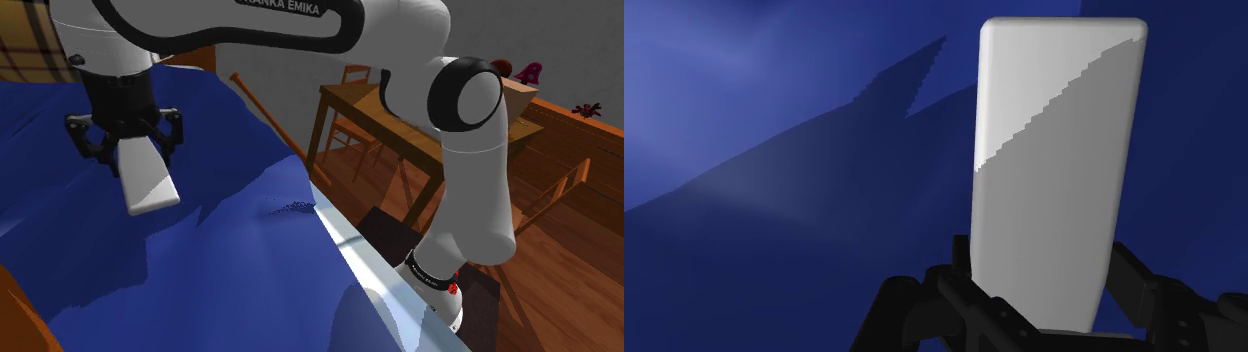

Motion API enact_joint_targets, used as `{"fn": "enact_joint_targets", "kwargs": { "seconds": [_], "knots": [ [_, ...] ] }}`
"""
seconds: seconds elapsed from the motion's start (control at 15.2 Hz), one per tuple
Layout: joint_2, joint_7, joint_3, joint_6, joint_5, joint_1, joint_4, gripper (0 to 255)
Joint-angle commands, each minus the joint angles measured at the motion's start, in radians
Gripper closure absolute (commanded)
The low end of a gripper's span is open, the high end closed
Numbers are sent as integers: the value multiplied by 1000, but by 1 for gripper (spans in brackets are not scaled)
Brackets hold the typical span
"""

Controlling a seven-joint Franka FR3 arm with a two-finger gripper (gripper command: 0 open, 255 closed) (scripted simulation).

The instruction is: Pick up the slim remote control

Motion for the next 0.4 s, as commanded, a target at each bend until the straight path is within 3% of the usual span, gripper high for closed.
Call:
{"fn": "enact_joint_targets", "kwargs": {
  "seconds": [0.0, 0.33],
  "knots": [
    [10, -3, -1, -34, -4, 11, 45, 255],
    [30, -7, -5, -91, -13, 32, 123, 255]
  ]
}}
